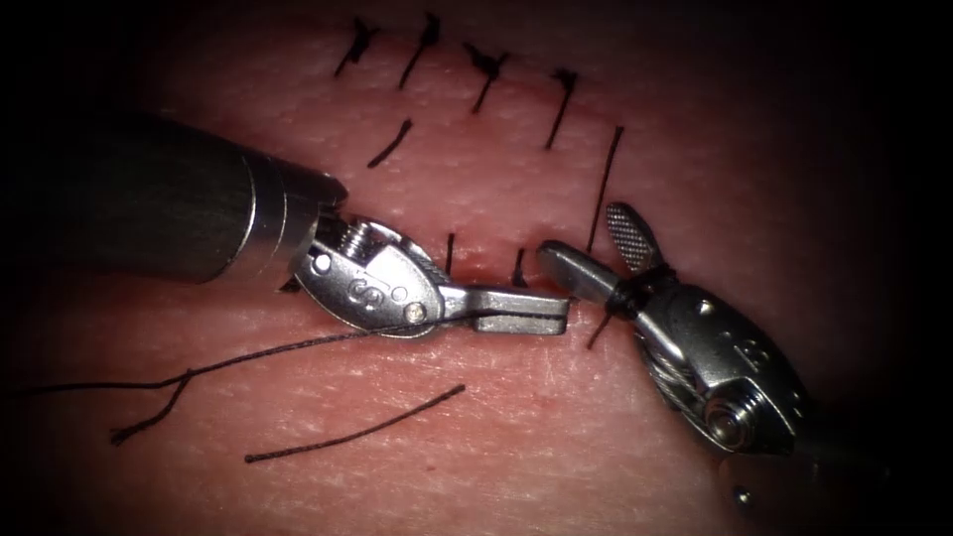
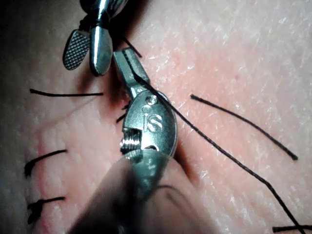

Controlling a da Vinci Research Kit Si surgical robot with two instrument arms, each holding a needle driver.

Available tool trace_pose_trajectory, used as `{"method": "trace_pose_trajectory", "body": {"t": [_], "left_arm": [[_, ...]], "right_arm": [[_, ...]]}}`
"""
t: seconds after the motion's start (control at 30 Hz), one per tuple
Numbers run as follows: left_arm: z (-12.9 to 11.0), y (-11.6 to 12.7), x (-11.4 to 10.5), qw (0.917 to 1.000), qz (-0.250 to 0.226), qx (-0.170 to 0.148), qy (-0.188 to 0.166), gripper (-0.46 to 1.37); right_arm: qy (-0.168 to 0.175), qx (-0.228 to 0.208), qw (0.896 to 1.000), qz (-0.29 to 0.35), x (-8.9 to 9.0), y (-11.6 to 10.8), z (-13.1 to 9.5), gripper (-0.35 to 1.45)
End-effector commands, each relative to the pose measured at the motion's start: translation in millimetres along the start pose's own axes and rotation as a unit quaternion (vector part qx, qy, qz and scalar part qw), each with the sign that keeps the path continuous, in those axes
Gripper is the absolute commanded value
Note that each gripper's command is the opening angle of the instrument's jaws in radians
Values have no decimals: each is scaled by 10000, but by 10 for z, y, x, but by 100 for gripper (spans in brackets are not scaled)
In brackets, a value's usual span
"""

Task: Wound Closure
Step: With the right tool, grasp the suture tail.

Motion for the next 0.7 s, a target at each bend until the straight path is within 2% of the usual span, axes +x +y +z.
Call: {"method": "trace_pose_trajectory", "body": {"t": [0.03,0.3,0.7], "left_arm": [[2,-1,-1,10000,-3,1,-18,-35],[14,-12,-12,10000,50,12,-17,-35],[20,-28,-24,10000,34,36,-32,-35]], "right_arm": [[11,7,10000,2,0,1,1,107],[7,-58,10000,-3,8,7,14,107],[-14,-166,9999,-36,14,19,42,106]]}}
